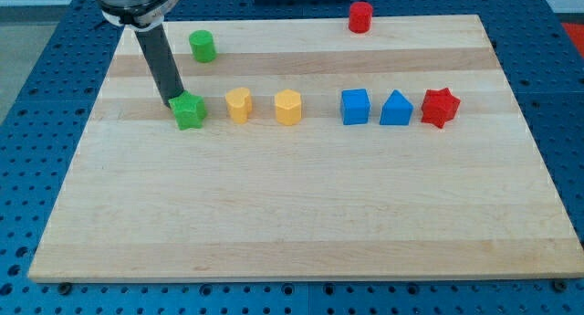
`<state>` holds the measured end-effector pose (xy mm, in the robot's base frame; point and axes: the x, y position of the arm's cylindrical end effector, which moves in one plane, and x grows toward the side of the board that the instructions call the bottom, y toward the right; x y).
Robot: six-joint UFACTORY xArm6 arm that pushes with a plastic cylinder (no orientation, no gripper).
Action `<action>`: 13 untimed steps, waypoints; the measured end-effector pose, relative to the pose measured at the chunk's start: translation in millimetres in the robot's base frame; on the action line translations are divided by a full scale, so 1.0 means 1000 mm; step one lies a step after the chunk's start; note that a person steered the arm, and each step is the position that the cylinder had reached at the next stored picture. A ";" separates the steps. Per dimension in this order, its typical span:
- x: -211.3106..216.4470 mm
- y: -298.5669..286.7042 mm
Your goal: Move green circle closer to the green star
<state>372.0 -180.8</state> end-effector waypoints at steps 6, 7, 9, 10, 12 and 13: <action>-0.112 0.130; -0.148 0.092; -0.132 -0.019; -0.099 -0.040; -0.164 -0.022; -0.154 0.032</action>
<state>218.0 -149.1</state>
